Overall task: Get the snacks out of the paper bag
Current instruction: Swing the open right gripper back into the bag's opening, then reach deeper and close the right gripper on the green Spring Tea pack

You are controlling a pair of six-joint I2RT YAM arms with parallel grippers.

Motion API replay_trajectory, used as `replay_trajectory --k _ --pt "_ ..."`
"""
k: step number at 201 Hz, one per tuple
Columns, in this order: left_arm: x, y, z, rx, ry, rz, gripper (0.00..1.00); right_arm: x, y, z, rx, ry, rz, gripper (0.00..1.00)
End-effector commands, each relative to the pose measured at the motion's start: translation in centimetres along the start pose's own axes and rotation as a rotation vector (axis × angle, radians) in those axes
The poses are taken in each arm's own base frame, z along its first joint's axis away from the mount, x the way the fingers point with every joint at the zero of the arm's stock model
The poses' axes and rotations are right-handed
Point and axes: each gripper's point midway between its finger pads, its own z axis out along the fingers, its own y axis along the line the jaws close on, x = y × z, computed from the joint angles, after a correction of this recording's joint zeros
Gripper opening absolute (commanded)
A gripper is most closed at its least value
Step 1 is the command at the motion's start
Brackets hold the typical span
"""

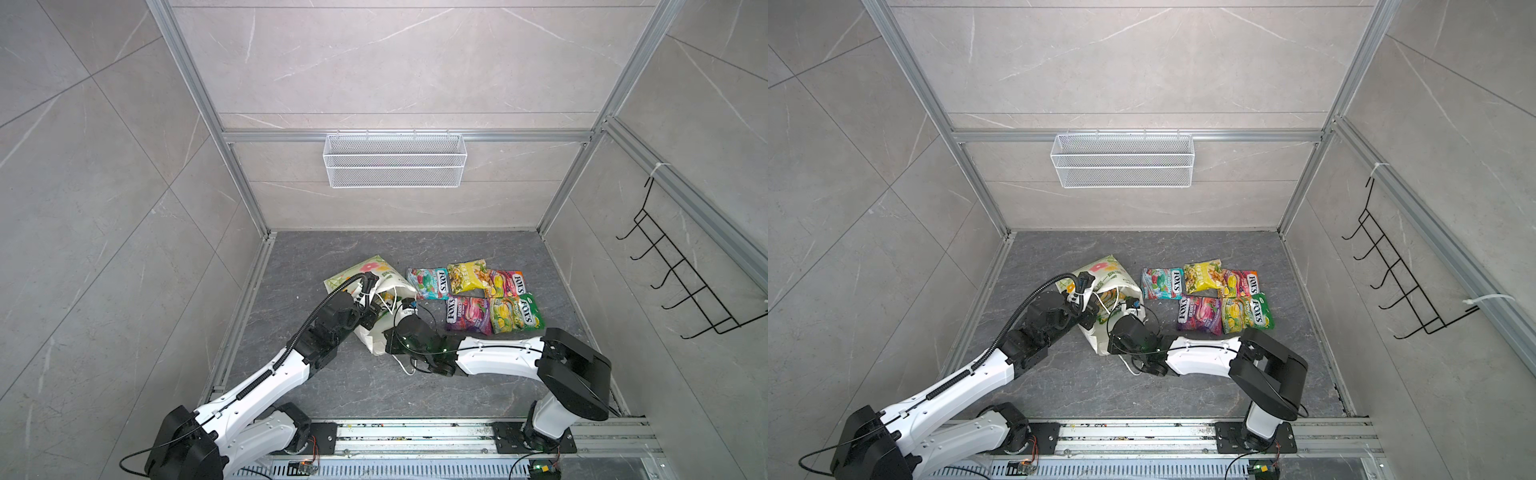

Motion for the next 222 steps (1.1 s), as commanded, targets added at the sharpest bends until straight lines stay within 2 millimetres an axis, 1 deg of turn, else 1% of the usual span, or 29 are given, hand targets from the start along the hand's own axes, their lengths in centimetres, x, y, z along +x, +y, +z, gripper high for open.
replay_trajectory --k 1,17,31,43,45,56,77,118,130,152,170,200,211,222 --pt "-2.2 -0.1 -0.5 0.017 -0.069 -0.024 0.00 -0.9 0.0 1.6 0.003 -0.016 0.068 0.06" --pt "-2.2 -0.2 -0.6 0.018 -0.071 -0.028 0.00 -1.0 -0.8 2.3 0.031 -0.022 0.092 0.12" --pt "-2.2 -0.2 -0.6 0.021 -0.072 -0.026 0.00 -1.0 -1.2 2.9 0.043 -0.021 0.109 0.14" --pt "-2.1 -0.2 -0.7 0.020 -0.072 -0.025 0.00 -1.0 -1.6 3.4 0.045 -0.021 0.129 0.19" --pt "-2.1 -0.2 -0.7 0.018 -0.072 -0.025 0.00 -0.9 -1.7 3.5 0.046 -0.021 0.153 0.20" --pt "-2.0 -0.2 -0.6 0.018 -0.070 -0.023 0.00 -1.1 -1.8 3.9 0.042 -0.022 0.188 0.25" --pt "-2.1 -0.2 -0.7 0.018 -0.070 -0.022 0.00 -1.7 -1.5 4.3 0.035 -0.031 0.216 0.31" --pt "-1.9 -0.3 -0.5 0.028 -0.069 -0.022 0.00 -2.6 -1.7 5.0 0.029 -0.062 0.292 0.37" --pt "-1.9 -0.4 -0.5 0.030 -0.067 -0.019 0.00 -2.9 -1.3 5.4 0.014 -0.059 0.304 0.37" --pt "-1.9 -0.4 -0.5 0.030 -0.068 -0.017 0.00 -2.9 -1.3 6.0 0.002 -0.052 0.346 0.38" --pt "-1.8 -0.4 -0.5 0.029 -0.065 -0.017 0.00 -2.7 -1.5 6.3 0.015 -0.048 0.381 0.41" --pt "-1.7 -0.4 -0.3 0.029 -0.064 -0.015 0.00 -3.0 -1.6 6.3 -0.002 -0.076 0.428 0.45" --pt "-1.7 -0.4 -0.2 0.029 -0.062 -0.015 0.00 -3.3 -1.7 6.3 0.003 -0.083 0.434 0.51" --pt "-1.7 -0.4 -0.2 0.028 -0.060 -0.015 0.00 -3.4 -1.7 6.1 0.003 -0.091 0.446 0.52"
